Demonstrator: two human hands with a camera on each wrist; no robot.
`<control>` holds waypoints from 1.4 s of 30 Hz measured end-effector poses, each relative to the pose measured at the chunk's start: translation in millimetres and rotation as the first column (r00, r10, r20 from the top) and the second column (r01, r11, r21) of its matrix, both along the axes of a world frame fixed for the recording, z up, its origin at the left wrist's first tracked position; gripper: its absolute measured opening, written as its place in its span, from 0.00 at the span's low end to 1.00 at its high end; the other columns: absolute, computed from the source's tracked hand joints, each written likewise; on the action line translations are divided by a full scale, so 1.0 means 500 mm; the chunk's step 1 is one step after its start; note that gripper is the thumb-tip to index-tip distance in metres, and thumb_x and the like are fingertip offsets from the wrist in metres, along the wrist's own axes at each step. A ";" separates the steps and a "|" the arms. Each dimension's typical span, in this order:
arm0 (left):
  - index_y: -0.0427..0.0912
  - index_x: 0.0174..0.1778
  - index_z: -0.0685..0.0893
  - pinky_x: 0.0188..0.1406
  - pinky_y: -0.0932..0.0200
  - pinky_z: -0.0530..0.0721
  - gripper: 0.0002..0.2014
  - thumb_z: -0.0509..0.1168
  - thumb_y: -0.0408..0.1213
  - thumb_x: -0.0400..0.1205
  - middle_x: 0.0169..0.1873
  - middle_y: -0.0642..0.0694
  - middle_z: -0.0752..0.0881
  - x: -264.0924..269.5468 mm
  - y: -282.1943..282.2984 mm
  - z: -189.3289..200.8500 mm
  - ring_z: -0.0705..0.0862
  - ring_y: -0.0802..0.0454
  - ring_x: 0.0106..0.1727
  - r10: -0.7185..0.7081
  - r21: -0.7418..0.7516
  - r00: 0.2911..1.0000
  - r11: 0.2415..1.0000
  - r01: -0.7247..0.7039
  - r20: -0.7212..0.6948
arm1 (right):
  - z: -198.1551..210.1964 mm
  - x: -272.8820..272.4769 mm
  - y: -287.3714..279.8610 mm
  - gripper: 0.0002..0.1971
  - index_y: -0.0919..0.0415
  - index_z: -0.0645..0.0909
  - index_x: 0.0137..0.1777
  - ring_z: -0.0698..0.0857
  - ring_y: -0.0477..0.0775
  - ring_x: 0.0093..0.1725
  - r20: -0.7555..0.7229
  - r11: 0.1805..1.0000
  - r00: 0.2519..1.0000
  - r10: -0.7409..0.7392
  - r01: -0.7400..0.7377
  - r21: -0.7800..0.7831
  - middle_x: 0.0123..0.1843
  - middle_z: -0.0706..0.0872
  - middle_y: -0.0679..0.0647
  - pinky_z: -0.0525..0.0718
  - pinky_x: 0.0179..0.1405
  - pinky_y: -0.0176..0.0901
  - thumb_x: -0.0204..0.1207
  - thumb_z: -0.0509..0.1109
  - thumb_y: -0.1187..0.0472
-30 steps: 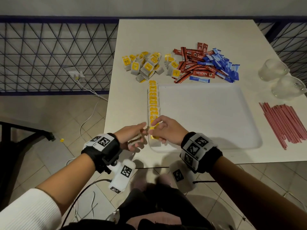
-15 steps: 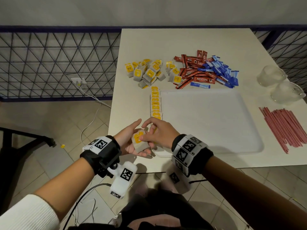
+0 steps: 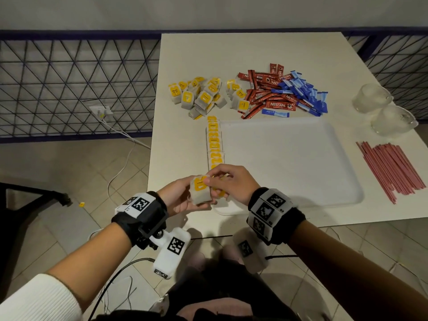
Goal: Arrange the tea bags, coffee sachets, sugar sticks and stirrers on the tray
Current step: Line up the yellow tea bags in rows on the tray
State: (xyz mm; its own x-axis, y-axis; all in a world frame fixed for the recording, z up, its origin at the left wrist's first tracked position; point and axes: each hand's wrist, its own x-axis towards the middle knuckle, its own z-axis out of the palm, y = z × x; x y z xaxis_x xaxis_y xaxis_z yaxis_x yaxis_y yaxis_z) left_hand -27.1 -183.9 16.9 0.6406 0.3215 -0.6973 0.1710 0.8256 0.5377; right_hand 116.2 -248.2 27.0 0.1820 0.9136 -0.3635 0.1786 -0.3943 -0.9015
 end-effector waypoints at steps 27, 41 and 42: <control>0.50 0.40 0.88 0.28 0.65 0.65 0.03 0.71 0.36 0.76 0.21 0.53 0.76 0.018 -0.008 -0.003 0.68 0.57 0.26 -0.114 0.602 0.964 0.761 0.240 -0.240 | 0.005 0.046 -0.037 0.06 0.55 0.80 0.36 0.78 0.49 0.33 -0.055 0.981 0.997 0.056 -0.065 -0.185 0.30 0.82 0.52 0.75 0.33 0.37 0.75 0.72 0.60; 0.43 0.26 0.79 0.18 0.75 0.67 0.14 0.70 0.37 0.78 0.10 0.56 0.74 0.035 -0.051 -0.053 0.69 0.64 0.14 -0.191 0.538 0.880 0.729 0.424 -0.435 | -0.050 0.063 -0.053 0.05 0.65 0.78 0.47 0.81 0.40 0.18 -0.077 0.957 0.996 -0.035 0.011 -0.290 0.29 0.81 0.57 0.83 0.28 0.30 0.76 0.70 0.65; 0.43 0.25 0.79 0.19 0.74 0.68 0.14 0.70 0.39 0.78 0.10 0.56 0.75 0.035 -0.051 -0.056 0.70 0.64 0.14 -0.193 0.536 0.868 0.719 0.442 -0.457 | -0.051 0.062 -0.050 0.05 0.66 0.78 0.48 0.81 0.40 0.18 -0.078 0.952 0.996 -0.030 0.004 -0.306 0.29 0.81 0.58 0.83 0.28 0.30 0.76 0.70 0.65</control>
